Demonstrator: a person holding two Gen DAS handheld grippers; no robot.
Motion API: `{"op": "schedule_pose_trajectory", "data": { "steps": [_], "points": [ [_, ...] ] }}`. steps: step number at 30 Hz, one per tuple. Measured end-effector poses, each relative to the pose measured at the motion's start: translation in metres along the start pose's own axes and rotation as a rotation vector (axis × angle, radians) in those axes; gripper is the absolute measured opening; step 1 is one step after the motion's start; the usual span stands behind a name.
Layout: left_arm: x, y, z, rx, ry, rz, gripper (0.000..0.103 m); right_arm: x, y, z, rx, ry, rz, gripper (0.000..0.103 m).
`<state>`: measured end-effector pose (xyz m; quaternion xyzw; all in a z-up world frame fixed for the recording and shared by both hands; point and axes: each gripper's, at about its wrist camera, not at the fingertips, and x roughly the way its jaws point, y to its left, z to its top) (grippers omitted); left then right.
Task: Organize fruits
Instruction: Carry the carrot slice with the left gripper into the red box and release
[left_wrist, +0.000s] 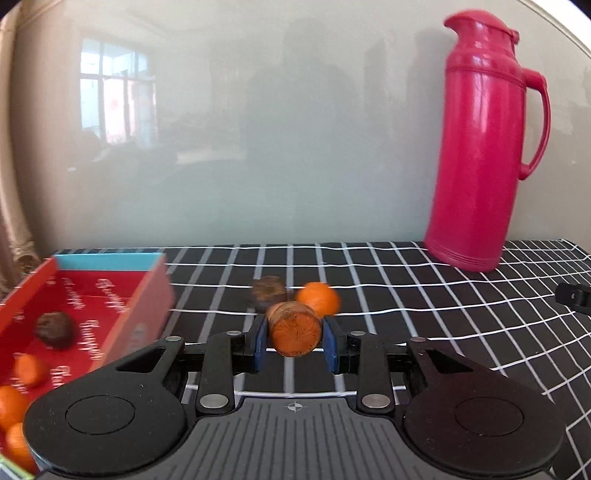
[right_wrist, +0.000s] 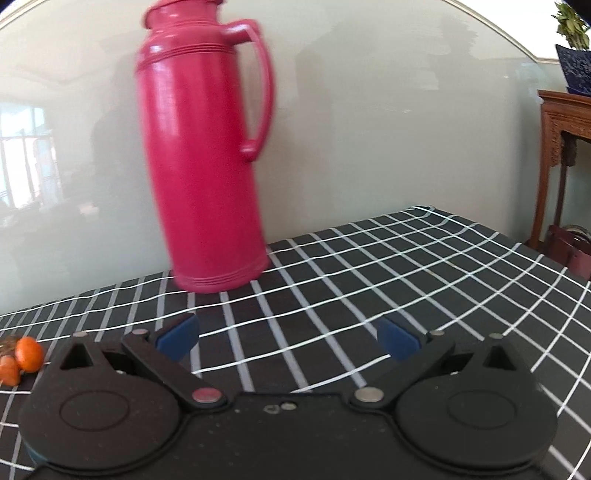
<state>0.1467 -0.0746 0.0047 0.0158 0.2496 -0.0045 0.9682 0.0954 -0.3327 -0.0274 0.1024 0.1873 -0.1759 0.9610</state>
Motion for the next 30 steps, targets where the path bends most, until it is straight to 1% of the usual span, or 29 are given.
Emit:
{"op": "schedule_pose_trajectory", "data": {
  "steps": [2, 6, 13, 20, 28, 30],
  "points": [
    [-0.001, 0.011, 0.003, -0.014, -0.007, 0.012, 0.031, -0.004, 0.01, -0.001, -0.007, 0.0, 0.018, 0.103],
    [-0.019, 0.036, 0.004, -0.033, -0.031, 0.038, 0.031, -0.011, 0.03, -0.002, -0.005, 0.003, 0.06, 0.103],
    [-0.038, 0.074, 0.004, -0.041, -0.07, 0.092, 0.031, -0.024, 0.064, -0.005, -0.039, -0.005, 0.106, 0.103],
    [-0.047, 0.115, -0.006, -0.075, -0.063, 0.149, 0.031, -0.027, 0.094, -0.009, -0.065, -0.003, 0.136, 0.103],
    [-0.046, 0.16, -0.023, -0.122, -0.035, 0.239, 0.031, -0.034, 0.121, -0.016, -0.105, 0.003, 0.176, 0.103],
    [-0.047, 0.166, -0.027, -0.126, -0.048, 0.271, 0.032, -0.035, 0.126, -0.018, -0.113, 0.005, 0.185, 0.103]
  ]
}}
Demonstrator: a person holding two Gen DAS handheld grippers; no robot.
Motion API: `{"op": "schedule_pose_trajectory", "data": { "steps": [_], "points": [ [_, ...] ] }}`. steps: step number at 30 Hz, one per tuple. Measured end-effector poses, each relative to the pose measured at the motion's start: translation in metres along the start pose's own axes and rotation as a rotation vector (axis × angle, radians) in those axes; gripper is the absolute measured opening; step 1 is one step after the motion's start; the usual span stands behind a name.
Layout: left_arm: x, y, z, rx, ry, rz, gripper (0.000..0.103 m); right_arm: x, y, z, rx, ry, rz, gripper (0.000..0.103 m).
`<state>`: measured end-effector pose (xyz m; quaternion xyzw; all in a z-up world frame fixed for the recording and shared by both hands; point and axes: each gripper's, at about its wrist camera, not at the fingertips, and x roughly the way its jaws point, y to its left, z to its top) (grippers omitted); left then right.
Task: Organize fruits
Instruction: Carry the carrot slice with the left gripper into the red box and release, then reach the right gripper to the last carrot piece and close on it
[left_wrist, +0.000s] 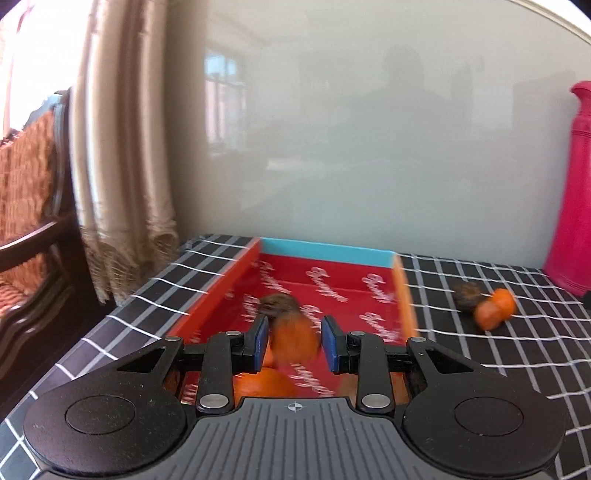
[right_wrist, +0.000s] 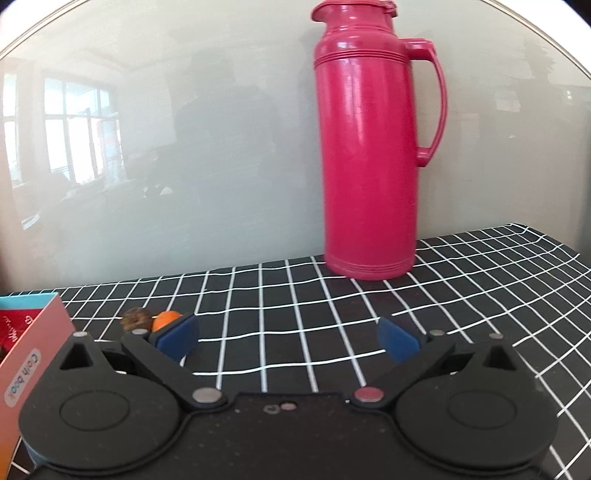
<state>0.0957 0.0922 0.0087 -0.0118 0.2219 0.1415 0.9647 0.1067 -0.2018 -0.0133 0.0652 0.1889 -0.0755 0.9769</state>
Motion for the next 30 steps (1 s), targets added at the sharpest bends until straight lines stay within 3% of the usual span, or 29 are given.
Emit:
{"op": "schedule_pose_trajectory", "data": {
  "steps": [2, 4, 5, 15, 23, 30],
  "points": [
    [0.0, 0.005, 0.0, -0.006, 0.002, 0.004, 0.044, -0.001, 0.005, -0.002, -0.012, -0.001, 0.009, 0.103],
    [-0.004, 0.009, 0.0, -0.027, -0.022, 0.019, 0.072, -0.002, 0.009, -0.002, -0.026, -0.003, 0.016, 0.103],
    [-0.009, 0.01, 0.0, -0.032, -0.035, 0.024, 0.074, -0.002, 0.01, -0.002, -0.031, -0.006, 0.019, 0.103],
    [-0.018, 0.014, -0.004, -0.048, -0.071, 0.056, 0.089, -0.008, 0.018, -0.004, -0.081, -0.029, 0.073, 0.103],
    [-0.013, 0.008, -0.003, -0.023, -0.086, 0.054, 0.09, -0.012, 0.042, -0.007, -0.206, -0.071, 0.098, 0.103],
    [-0.012, 0.019, 0.0, -0.025, -0.098, 0.08, 0.091, -0.006, 0.062, -0.004, -0.226, -0.067, 0.162, 0.103]
  ]
}}
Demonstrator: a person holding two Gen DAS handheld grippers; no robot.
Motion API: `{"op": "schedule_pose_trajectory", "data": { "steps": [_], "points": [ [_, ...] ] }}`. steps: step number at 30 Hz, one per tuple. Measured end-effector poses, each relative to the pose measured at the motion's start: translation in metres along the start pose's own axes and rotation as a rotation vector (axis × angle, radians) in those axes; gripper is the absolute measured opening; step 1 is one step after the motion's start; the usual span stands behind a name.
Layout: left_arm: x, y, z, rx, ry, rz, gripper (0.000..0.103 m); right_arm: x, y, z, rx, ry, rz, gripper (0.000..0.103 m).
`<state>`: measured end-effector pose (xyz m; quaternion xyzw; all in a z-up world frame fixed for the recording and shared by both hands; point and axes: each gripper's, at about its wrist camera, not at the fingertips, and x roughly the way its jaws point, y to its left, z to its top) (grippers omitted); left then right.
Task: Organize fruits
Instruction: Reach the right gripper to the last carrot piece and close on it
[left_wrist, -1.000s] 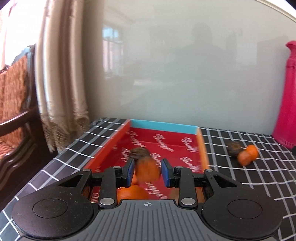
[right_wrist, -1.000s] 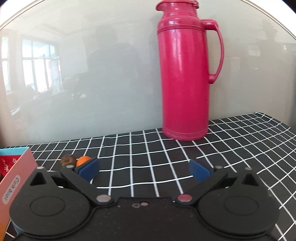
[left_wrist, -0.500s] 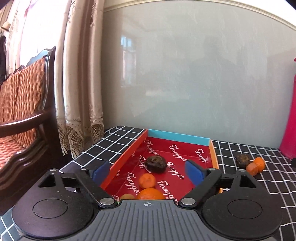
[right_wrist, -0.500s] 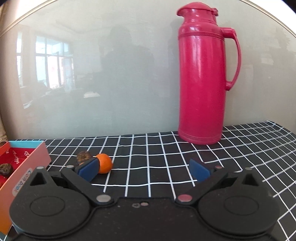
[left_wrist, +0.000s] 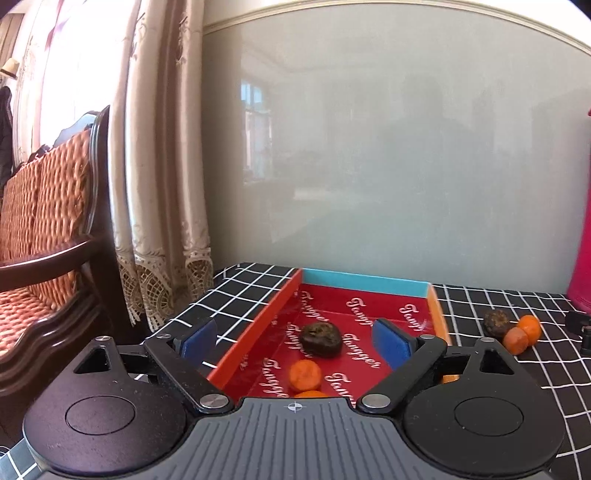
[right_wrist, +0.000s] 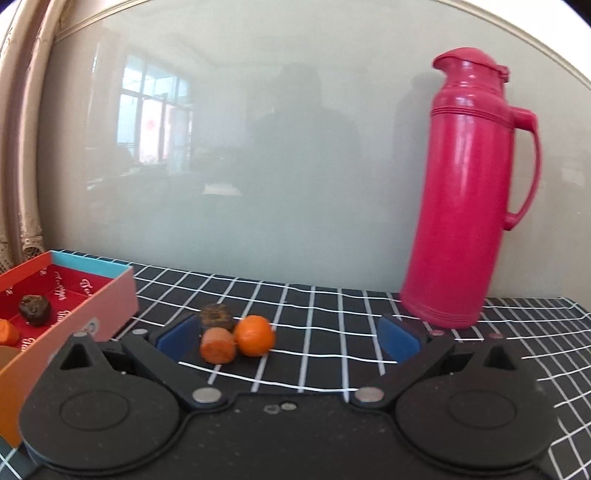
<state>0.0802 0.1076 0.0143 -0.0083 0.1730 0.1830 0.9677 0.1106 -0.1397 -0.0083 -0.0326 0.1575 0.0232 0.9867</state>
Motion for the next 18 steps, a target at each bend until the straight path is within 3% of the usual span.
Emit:
{"op": "schedule_pose_trajectory", "data": {
  "steps": [5, 9, 13, 18],
  "points": [
    [0.007, 0.018, 0.002, -0.023, 0.008, 0.034, 0.091, 0.012, 0.014, 0.001, 0.003, 0.036, 0.038, 0.1],
    [0.014, 0.036, 0.003, -0.058, 0.021, 0.055, 0.091, 0.027, 0.027, -0.002, -0.009, 0.082, 0.048, 0.086],
    [0.019, 0.048, 0.006, -0.086, 0.025, 0.065, 0.091, 0.038, 0.033, -0.004, -0.02, 0.109, 0.055, 0.081],
    [0.026, 0.052, 0.007, -0.08, 0.027, 0.068, 0.091, 0.051, 0.036, -0.005, 0.002, 0.155, 0.073, 0.067]
  ]
}}
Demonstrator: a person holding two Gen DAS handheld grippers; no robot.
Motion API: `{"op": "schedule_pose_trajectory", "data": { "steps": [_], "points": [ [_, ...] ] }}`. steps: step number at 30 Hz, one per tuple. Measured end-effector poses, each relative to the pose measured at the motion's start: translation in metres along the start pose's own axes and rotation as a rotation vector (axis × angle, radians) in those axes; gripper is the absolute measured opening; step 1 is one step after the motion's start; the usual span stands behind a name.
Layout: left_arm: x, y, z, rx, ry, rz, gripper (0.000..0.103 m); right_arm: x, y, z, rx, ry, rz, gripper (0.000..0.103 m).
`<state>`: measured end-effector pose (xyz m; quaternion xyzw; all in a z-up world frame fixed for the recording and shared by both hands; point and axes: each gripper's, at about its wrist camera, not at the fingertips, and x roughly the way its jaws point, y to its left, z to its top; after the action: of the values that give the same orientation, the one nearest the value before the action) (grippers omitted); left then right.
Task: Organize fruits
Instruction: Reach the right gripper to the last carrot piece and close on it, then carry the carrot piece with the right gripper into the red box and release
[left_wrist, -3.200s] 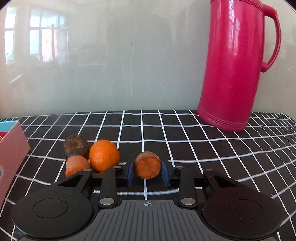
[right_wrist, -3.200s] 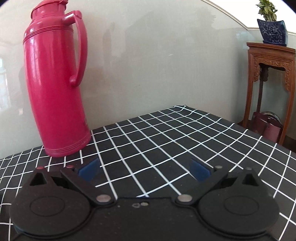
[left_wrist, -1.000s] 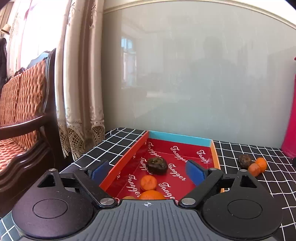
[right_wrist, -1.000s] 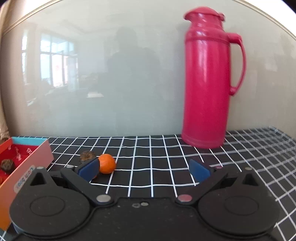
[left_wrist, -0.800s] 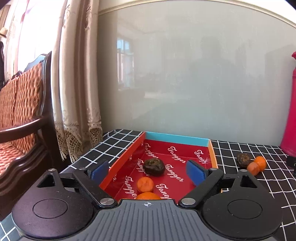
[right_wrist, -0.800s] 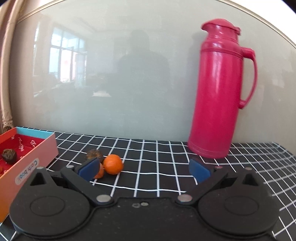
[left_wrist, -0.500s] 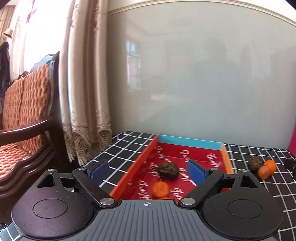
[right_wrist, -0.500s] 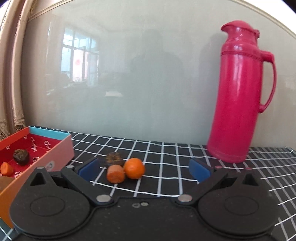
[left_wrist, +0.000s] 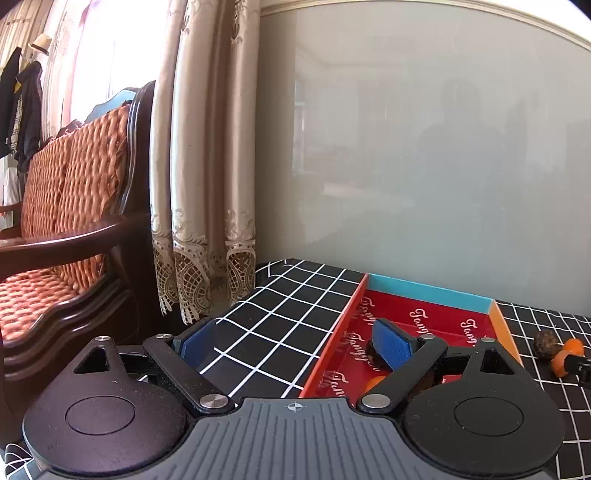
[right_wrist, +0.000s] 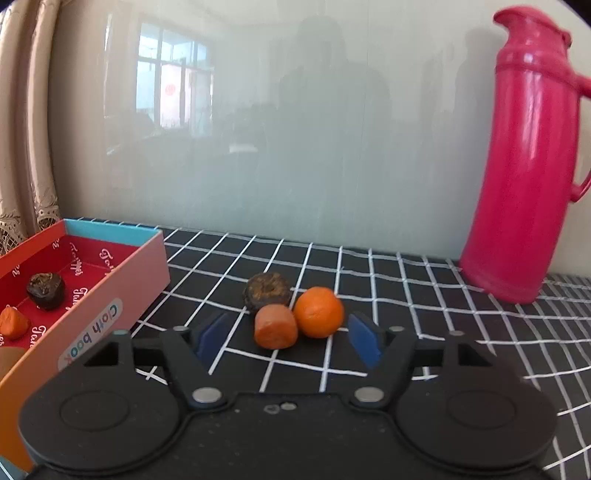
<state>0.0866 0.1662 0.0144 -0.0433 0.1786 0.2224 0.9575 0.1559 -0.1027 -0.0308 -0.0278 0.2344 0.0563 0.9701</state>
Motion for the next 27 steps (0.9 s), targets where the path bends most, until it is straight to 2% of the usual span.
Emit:
{"op": "schedule_pose_trajectory", "data": {
  "steps": [8, 23, 25, 26, 27],
  "points": [
    [0.009, 0.008, 0.002, 0.003, 0.009, 0.023, 0.091, 0.021, 0.011, 0.001, -0.012, 0.074, 0.003, 0.048],
    [0.025, 0.026, 0.004, -0.014, 0.029, 0.04, 0.091, 0.044, 0.01, 0.004, 0.017, 0.125, 0.01, 0.037],
    [0.025, 0.028, 0.004, -0.019, 0.032, 0.036, 0.091, 0.043, 0.01, 0.004, 0.019, 0.123, 0.014, 0.034],
    [0.025, 0.028, 0.004, -0.02, 0.032, 0.036, 0.091, 0.043, 0.01, 0.004, 0.02, 0.122, 0.016, 0.028],
    [0.025, 0.028, 0.005, -0.02, 0.032, 0.034, 0.091, 0.043, 0.01, 0.004, 0.02, 0.121, 0.017, 0.028]
  ]
}}
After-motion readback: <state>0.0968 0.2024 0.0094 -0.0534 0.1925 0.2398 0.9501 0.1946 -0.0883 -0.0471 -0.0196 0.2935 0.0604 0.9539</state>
